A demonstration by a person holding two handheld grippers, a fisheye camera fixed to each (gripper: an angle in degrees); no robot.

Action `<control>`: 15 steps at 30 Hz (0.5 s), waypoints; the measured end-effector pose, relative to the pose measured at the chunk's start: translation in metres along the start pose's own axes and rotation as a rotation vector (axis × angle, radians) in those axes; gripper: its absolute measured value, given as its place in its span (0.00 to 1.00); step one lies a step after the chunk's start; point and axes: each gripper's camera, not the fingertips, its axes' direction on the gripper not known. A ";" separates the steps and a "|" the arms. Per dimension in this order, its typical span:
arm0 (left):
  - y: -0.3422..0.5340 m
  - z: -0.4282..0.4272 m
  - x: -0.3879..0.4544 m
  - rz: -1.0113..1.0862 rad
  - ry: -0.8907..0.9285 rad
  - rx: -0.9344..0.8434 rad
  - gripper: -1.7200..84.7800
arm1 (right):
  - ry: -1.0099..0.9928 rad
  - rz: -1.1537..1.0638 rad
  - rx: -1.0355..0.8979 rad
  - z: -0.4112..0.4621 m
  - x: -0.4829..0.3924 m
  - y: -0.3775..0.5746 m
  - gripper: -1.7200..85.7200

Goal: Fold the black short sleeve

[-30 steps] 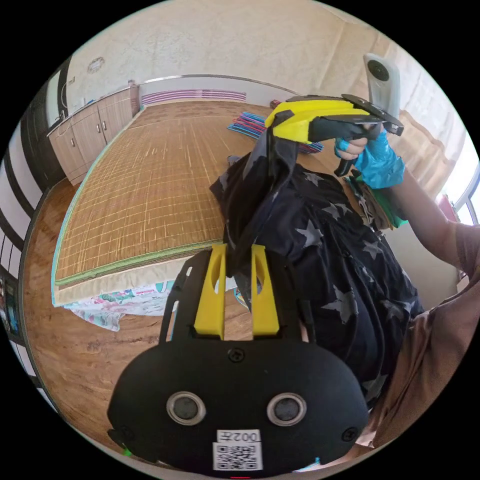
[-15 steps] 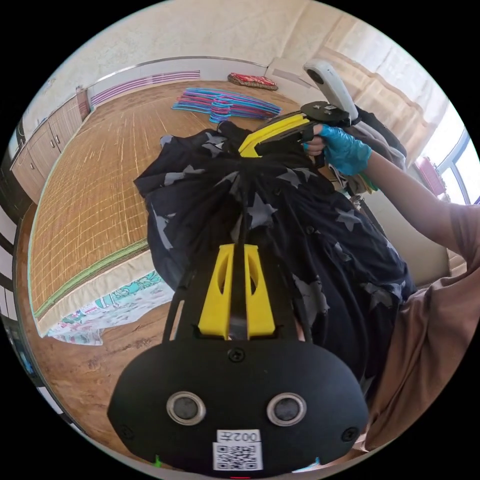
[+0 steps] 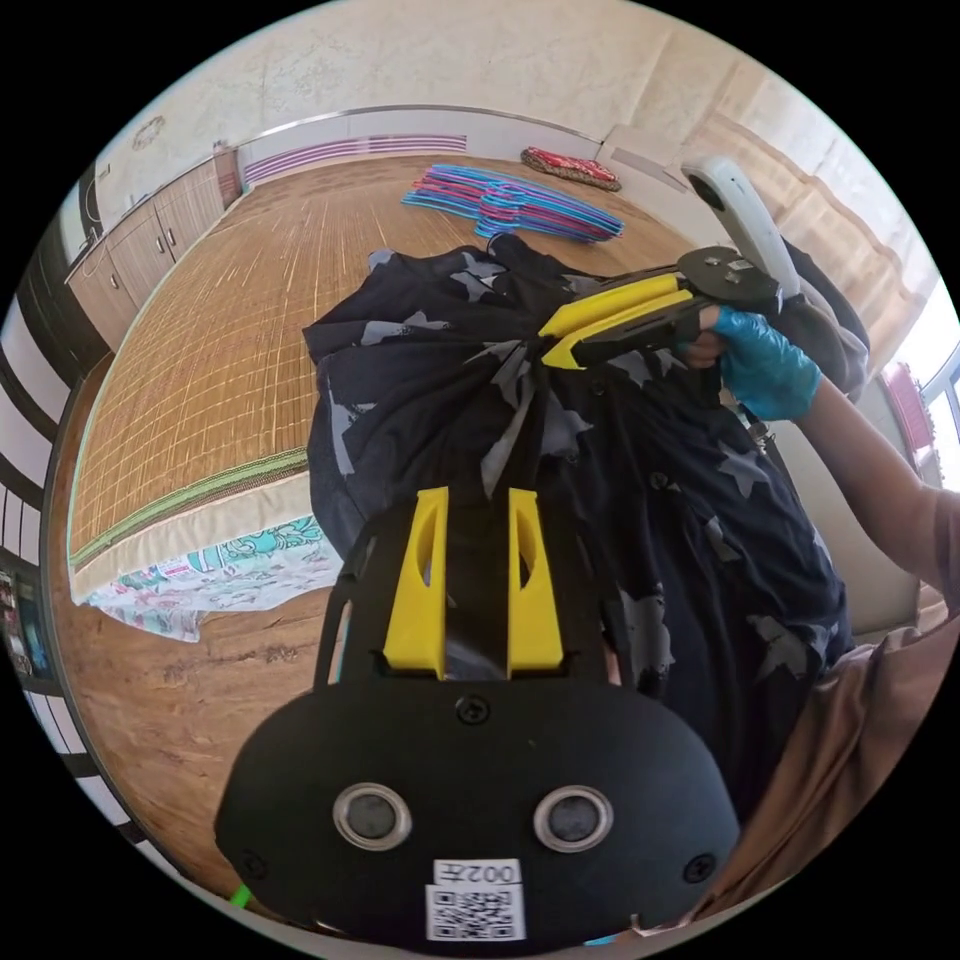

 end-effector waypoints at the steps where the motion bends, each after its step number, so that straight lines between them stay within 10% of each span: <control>1: -0.001 0.002 0.002 -0.007 -0.013 -0.008 0.07 | 0.028 -0.003 -0.021 0.004 -0.006 0.004 0.11; 15: 0.005 -0.022 0.009 -0.044 -0.029 -0.055 0.01 | 0.021 0.097 0.102 -0.023 -0.046 0.020 0.12</control>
